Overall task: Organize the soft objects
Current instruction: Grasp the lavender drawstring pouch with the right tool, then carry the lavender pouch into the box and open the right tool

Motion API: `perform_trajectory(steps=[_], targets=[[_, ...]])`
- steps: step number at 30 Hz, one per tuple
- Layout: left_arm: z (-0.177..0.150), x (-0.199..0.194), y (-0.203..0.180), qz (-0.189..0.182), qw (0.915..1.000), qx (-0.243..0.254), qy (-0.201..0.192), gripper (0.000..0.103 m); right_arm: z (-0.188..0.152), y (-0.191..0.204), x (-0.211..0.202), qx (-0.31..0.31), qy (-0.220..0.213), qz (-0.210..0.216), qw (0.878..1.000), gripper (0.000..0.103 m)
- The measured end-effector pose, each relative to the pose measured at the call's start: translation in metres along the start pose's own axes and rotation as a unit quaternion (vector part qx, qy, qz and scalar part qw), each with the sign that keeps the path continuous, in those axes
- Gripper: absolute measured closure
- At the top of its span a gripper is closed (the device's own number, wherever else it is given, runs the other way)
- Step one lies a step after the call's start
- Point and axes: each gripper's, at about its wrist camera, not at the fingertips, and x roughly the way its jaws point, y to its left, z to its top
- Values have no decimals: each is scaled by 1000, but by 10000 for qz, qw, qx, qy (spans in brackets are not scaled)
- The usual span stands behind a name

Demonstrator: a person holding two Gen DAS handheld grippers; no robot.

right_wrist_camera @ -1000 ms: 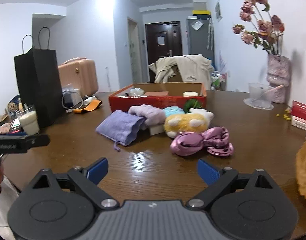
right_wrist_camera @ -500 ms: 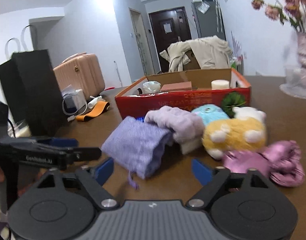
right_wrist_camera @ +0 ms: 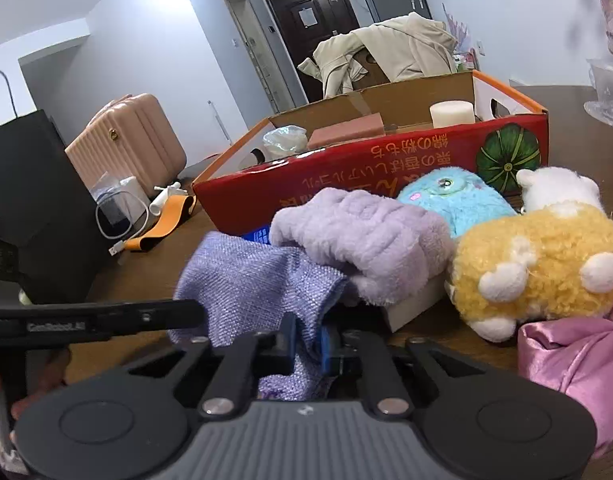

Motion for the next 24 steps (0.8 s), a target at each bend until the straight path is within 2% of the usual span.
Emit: perform_trajectory(steps=[3, 8, 17, 24], targets=[[-11, -12, -12, 119, 9999, -77, -34, 96, -3, 5, -9, -132, 46, 23, 9999, 94], [-40, -48, -42, 393, 9990, -113, -198, 96, -18, 15, -47, -377, 43, 216, 9990, 94], [-73, -91, -105, 504, 9976, 115, -462, 96, -41, 24, -122, -714, -232, 351, 9966, 94], [-80, -107, -134, 529, 9963, 306, -601, 97, -45, 26, -157, -812, -484, 394, 9947, 94]])
